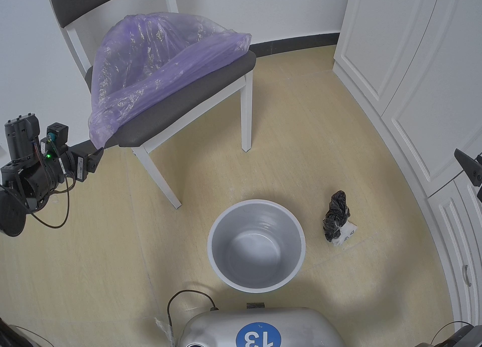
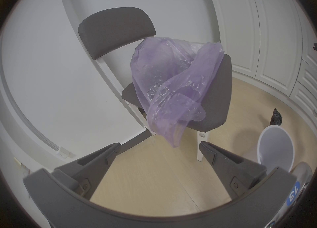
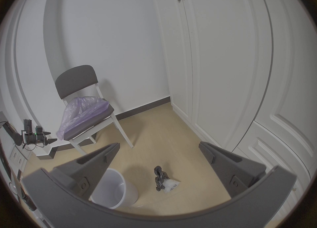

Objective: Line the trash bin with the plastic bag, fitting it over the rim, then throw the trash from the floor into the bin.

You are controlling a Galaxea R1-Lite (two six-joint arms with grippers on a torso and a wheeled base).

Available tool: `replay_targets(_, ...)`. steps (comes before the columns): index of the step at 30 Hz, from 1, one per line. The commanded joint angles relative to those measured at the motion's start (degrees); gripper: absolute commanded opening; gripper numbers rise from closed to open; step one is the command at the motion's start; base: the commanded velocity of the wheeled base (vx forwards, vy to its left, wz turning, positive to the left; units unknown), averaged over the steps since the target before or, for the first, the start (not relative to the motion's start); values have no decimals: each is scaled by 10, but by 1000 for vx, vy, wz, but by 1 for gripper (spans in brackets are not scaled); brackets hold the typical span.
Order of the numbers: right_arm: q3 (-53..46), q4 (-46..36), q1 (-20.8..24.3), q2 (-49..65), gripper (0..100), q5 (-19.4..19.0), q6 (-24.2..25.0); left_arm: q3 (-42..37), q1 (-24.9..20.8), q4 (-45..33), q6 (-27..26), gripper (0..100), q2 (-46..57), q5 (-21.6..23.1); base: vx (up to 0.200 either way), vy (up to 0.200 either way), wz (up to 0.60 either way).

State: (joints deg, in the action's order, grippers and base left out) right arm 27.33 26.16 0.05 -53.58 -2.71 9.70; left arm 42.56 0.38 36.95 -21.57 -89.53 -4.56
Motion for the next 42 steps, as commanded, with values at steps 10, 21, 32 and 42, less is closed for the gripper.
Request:
replay_targets(10, -3, 1, 0, 0, 100, -2, 1, 24, 1, 87, 2, 100, -69, -7, 0, 0, 0)
replay_targets(21, -2, 2, 0, 1, 100, 2, 1, 36, 1, 120, -1, 0, -97, -12, 0, 0, 0)
replay_targets(32, 6, 6, 9, -13, 100, 34, 5, 44, -10, 118, 5, 0, -61, -5, 0, 0, 0)
replay_targets(42, -1, 48, 203, -96, 100, 213, 57, 101, -73, 72, 16, 0, 18, 31, 0, 0, 0)
